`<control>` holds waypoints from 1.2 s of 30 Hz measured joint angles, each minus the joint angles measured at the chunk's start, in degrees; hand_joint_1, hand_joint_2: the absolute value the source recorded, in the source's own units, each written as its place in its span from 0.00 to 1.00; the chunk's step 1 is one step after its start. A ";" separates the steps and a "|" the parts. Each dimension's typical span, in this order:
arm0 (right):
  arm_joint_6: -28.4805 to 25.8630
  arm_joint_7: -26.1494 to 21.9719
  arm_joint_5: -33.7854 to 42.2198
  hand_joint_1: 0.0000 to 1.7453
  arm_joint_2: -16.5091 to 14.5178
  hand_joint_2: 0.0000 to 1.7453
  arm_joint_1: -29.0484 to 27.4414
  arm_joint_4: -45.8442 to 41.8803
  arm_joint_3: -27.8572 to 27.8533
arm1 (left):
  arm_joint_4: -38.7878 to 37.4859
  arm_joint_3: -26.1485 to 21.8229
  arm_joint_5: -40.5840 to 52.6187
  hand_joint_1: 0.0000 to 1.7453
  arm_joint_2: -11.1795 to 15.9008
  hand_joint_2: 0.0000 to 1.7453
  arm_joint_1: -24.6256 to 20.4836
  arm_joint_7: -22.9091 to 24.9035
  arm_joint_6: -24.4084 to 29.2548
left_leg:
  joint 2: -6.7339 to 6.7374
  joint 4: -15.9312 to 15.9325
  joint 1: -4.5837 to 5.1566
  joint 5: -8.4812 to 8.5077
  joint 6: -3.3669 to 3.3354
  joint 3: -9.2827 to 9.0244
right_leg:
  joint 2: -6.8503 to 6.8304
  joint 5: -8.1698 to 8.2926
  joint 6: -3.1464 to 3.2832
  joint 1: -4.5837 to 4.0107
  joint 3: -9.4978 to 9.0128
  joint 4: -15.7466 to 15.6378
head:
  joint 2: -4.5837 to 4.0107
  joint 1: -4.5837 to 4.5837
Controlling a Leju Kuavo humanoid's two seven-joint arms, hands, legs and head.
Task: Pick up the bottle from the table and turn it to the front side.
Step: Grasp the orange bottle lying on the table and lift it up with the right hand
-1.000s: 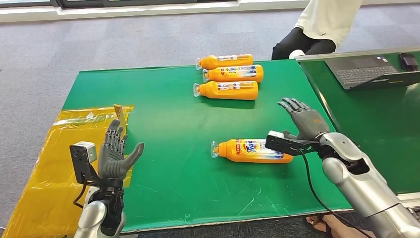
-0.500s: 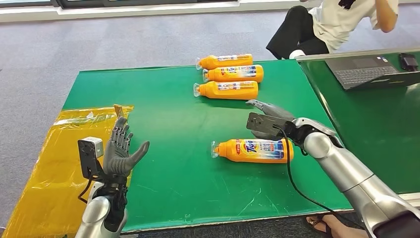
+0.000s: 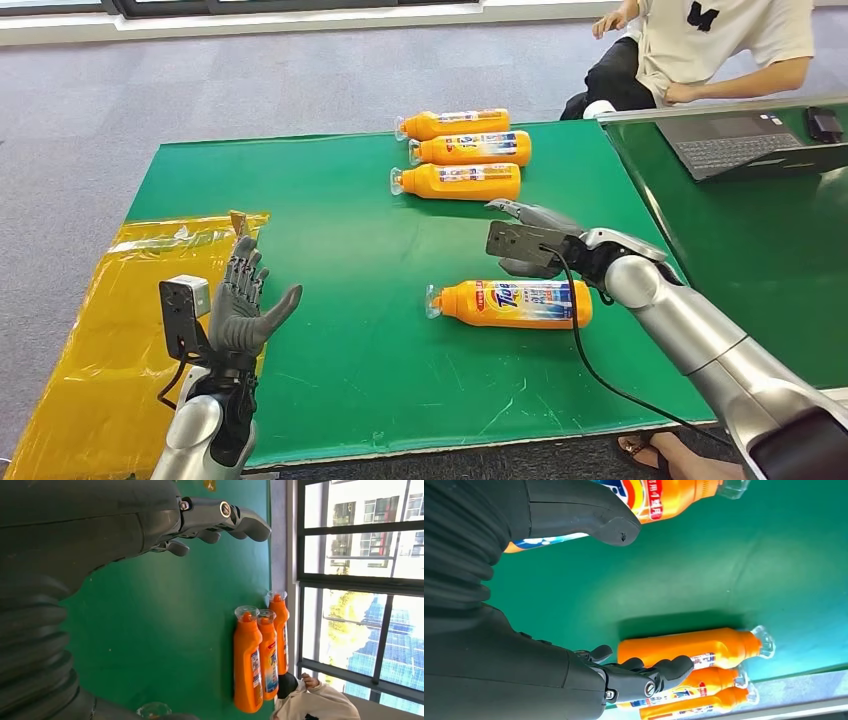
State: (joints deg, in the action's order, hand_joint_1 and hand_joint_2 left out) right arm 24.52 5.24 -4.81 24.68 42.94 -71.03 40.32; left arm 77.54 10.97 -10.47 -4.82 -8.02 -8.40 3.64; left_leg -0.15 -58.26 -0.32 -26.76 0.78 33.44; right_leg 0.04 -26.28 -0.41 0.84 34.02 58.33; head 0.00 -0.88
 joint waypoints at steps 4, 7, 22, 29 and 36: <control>1.16 1.03 3.56 0.00 0.28 1.00 2.67 0.11 1.71 | -0.14 0.62 -0.68 0.00 0.15 1.00 -0.07 0.34 -0.11 | 0.00 0.00 0.00 0.02 -0.01 0.00 | 0.00 0.01 0.01 0.00 0.01 0.00 | 0.00 0.00; 1.63 1.28 4.56 0.00 0.72 1.00 4.38 0.57 3.15 | -0.21 0.78 -1.74 0.00 0.33 1.00 -0.04 0.56 -0.49 | 0.00 -0.01 0.00 0.02 -0.01 0.00 | 0.00 0.01 0.01 0.00 0.01 0.00 | 0.00 0.01; 7.22 10.84 15.40 0.00 18.26 1.00 7.63 -6.83 13.45 | -2.95 2.87 -4.82 0.00 1.08 1.00 -2.14 2.38 -2.41 | -0.28 -0.11 0.11 0.02 -0.08 0.16 | -0.28 0.04 -0.06 0.11 0.08 -0.02 | 0.00 0.01; 5.39 12.22 16.68 0.00 26.78 1.00 6.60 -14.06 15.62 | -3.03 3.44 -5.09 0.00 1.44 1.00 -1.31 2.45 -2.47 | -0.18 -0.09 0.10 -0.01 -0.10 0.15 | -0.19 0.04 -0.06 0.09 0.12 -0.02 | 0.00 0.01; 4.48 12.12 16.09 0.00 29.18 1.00 5.65 -16.40 16.89 | -3.04 3.64 -5.16 0.00 1.50 1.00 -1.23 2.49 -2.71 | -0.17 -0.08 0.10 0.02 -0.10 0.12 | -0.15 0.05 -0.06 0.08 0.11 -0.02 | 0.00 0.01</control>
State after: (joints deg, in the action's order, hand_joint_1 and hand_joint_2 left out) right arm 29.00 17.37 11.28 53.85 48.59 -87.43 57.20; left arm 74.50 14.61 -15.63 -3.32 -9.24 -5.91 0.93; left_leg -0.32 -58.34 -0.22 -26.74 0.67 33.56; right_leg -0.11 -26.23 -0.47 0.92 34.13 58.31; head 0.00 -0.87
